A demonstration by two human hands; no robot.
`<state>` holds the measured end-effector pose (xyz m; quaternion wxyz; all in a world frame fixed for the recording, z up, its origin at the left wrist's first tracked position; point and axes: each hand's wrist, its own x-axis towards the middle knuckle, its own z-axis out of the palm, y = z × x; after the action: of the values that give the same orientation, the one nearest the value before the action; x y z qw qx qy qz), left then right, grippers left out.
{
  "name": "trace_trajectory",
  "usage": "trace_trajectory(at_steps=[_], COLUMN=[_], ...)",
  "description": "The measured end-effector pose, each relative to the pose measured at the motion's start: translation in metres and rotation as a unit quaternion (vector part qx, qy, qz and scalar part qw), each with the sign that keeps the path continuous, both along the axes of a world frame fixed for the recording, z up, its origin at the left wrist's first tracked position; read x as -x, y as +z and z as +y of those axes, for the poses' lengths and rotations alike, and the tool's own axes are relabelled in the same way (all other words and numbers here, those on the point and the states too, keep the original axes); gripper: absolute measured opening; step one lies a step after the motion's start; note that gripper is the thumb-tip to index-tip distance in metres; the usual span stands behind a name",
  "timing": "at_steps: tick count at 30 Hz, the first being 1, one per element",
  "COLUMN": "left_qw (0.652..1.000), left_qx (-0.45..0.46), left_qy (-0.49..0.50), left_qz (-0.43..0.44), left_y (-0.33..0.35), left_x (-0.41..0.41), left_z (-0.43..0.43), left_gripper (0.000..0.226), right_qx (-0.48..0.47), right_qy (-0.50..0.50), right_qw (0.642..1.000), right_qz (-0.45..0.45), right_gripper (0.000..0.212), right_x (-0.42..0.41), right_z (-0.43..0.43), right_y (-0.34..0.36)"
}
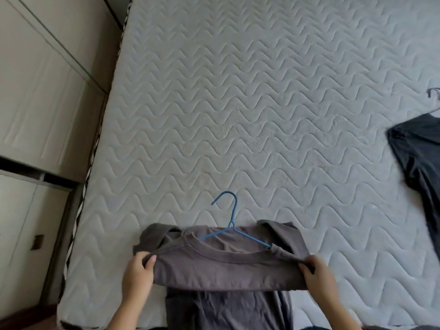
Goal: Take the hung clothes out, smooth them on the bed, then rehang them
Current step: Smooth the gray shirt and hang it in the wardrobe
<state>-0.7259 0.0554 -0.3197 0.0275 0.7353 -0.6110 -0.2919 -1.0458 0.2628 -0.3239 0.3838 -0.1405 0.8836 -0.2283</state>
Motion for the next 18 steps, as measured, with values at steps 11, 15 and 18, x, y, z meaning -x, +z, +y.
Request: trace_trajectory(at_steps=[11, 15, 18], left_qw=[0.991, 0.982, 0.972], left_qx=[0.133, 0.186, 0.207], left_qy=[-0.013, 0.020, 0.091], left_qz=[-0.003, 0.030, 0.062], left_y=[0.086, 0.112, 0.129], left_x=[-0.033, -0.069, -0.107], left_z=[0.070, 0.087, 0.111], left_gripper=[0.010, 0.008, 0.012], right_qx=[0.120, 0.160, 0.192], right_qy=[0.117, 0.192, 0.239], right_qw=[0.981, 0.961, 0.943], right_qz=[0.102, 0.120, 0.127], right_gripper=[0.017, 0.023, 0.021], right_x=[0.007, -0.015, -0.044], right_z=[0.002, -0.016, -0.033], right_y=[0.090, 0.121, 0.146])
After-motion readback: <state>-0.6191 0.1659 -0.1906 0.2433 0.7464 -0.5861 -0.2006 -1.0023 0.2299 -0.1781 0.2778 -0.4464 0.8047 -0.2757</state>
